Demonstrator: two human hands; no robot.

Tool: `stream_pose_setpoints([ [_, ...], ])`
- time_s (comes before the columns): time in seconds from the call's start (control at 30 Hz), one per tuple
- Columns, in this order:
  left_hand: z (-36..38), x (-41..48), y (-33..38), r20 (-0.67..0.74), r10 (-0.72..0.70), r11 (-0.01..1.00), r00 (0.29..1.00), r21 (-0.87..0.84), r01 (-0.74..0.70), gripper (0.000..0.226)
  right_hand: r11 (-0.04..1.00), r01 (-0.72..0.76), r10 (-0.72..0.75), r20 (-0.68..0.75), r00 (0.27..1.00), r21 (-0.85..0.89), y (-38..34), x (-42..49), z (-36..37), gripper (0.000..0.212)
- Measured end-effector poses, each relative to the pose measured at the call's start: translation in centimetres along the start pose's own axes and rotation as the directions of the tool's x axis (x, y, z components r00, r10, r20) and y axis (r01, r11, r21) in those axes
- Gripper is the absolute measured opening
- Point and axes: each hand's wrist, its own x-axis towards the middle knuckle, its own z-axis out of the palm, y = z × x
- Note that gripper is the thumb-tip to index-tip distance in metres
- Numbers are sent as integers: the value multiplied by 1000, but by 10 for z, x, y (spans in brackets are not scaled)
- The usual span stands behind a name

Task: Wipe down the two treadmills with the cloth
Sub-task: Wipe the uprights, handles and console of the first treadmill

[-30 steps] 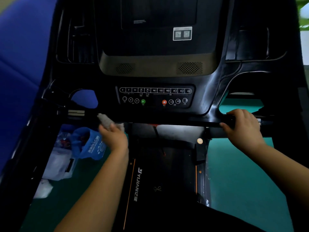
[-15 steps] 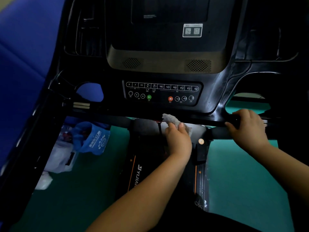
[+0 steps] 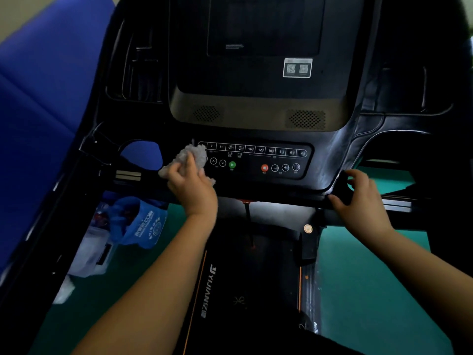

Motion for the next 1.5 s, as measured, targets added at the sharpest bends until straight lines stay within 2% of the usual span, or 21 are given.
stream_pose_setpoints([
  [0.07, 19, -6, 24, -2, 53, 994, 999, 96, -53, 30, 1000, 14, -14, 6, 1000, -16, 4, -3, -2, 62],
  [0.1, 27, -15, 37, 10, 89, 992, 996, 83, -90, 33, 999, 21, -20, 8, 1000, -25, 6, -4, -3, 62],
  [0.17, 46, -45, 66, 170, 217, 976, 961, -69, -208, 36, 999, 23, -23, 13, 1000, -35, 8, -7, -4, 60],
  [0.3, 83, -94, 109, 388, 546, 813, 743, -32, -581, 47, 998, 14, -14, 7, 1000, -63, 10, -8, -4, 57],
  [0.4, 88, -91, 108, 538, 597, 701, 595, 11, -713, 61, 998, 6, -5, 13, 1000, -68, 10, -7, -3, 56],
  [0.43, 83, -83, 102, 538, 613, 677, 579, 20, -736, 61, 998, 2, -1, 14, 1000, -66, 9, -8, -3, 56],
  [0.47, 76, -73, 94, 528, 614, 673, 587, 37, -738, 60, 998, 1, 0, 12, 1000, -64, 7, -9, -3, 57],
  [0.57, 57, -39, 68, 401, 567, 764, 720, 69, -641, 54, 995, 52, -55, -33, 998, -87, -3, -15, 0, 57],
  [0.67, 21, -3, 40, 389, 276, 947, 879, 43, -317, 39, 982, 162, -171, -86, 982, -100, -23, -21, 6, 56],
  [0.73, 2, 17, 21, 295, 207, 968, 933, 75, -238, 48, 966, 242, -249, -76, 966, -96, -38, -21, 10, 53],
  [0.8, -11, 38, 6, 198, 139, 988, 970, 39, -149, 49, 948, 303, -306, -26, 952, -99, -55, -18, 14, 54],
  [0.87, -23, 54, -11, 48, 44, 998, 998, -41, -42, 35, 919, 375, -374, 36, 927, -125, -73, -10, 19, 59],
  [0.93, -40, 64, -32, -78, -184, 980, 980, -92, 177, 21, 873, 459, -447, 103, 889, -168, -91, 2, 28, 67],
  [1.0, -54, 57, -54, -113, -355, 916, 928, -238, 322, 33, 820, 529, -499, 182, 847, -216, -109, 18, 40, 80],
  [1.03, -54, 49, -66, -146, -368, 910, 918, -257, 324, 36, 798, 554, -512, 219, 831, -238, -118, 26, 46, 86],
  [1.1, -47, 22, -69, -103, -338, 919, 936, -252, 304, 36, 769, 578, -514, 275, 813, -272, -136, 40, 60, 98],
  [1.2, -24, -12, -58, 93, -130, 957, 987, -250, 150, 44, 765, 562, -490, 280, 825, -316, -154, 50, 77, 107],
  [1.23, -17, -18, -60, 131, -111, 962, 985, -236, 140, 40, 771, 547, -479, 267, 836, -327, -157, 51, 80, 109],
  [1.3, -16, -7, -64, 112, -130, 972, 985, -180, 149, 31, 781, 526, -463, 253, 850, -336, -158, 51, 83, 110],
  [1.4, -37, 33, -84, 51, -130, 978, 990, -161, 136, 36, 778, 527, -468, 245, 849, -343, -156, 52, 84, 111],
  [1.5, -64, 84, -116, -84, -152, 987, 985, -69, 146, 32, 784, 520, -468, 228, 854, -340, -156, 53, 83, 111],
])
